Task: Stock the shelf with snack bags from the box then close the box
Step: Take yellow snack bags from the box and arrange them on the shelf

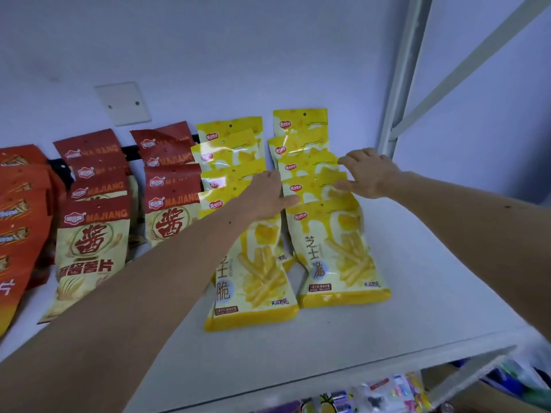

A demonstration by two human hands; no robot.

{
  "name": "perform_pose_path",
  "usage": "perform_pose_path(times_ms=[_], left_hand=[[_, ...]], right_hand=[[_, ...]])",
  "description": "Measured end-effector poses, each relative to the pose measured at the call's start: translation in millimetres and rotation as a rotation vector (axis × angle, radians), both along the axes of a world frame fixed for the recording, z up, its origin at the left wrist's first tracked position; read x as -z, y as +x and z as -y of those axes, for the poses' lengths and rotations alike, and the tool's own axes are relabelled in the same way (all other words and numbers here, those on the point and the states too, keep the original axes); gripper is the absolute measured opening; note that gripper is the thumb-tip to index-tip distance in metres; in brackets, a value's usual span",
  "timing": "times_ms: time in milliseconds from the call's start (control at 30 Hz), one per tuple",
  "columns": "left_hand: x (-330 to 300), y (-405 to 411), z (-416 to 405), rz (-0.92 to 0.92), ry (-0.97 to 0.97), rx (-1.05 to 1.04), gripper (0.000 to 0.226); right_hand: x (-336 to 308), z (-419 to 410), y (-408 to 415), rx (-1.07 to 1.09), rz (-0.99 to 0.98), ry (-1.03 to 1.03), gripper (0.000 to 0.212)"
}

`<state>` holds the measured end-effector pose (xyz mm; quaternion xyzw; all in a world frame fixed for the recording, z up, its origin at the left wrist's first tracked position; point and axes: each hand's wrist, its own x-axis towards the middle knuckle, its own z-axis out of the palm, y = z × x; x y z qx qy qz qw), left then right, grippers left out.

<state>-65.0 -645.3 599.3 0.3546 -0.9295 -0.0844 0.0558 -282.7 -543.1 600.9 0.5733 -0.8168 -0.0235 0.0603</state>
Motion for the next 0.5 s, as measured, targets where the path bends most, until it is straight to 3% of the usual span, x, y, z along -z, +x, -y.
perform_pose_path(times_ms=[100,500], left_hand=[[-0.9,-26.1,16.2,-0.058,0.075,-0.075,0.064],[13.0,-108.3,92.5,-0.205,0.312,-0.278,0.082]], right_hand=[[-5.9,25.1,-20.5,0.014,0.030,-0.009,0.065],[6.7,103.7,-70.4,0.051,0.199,-0.034,0.062]])
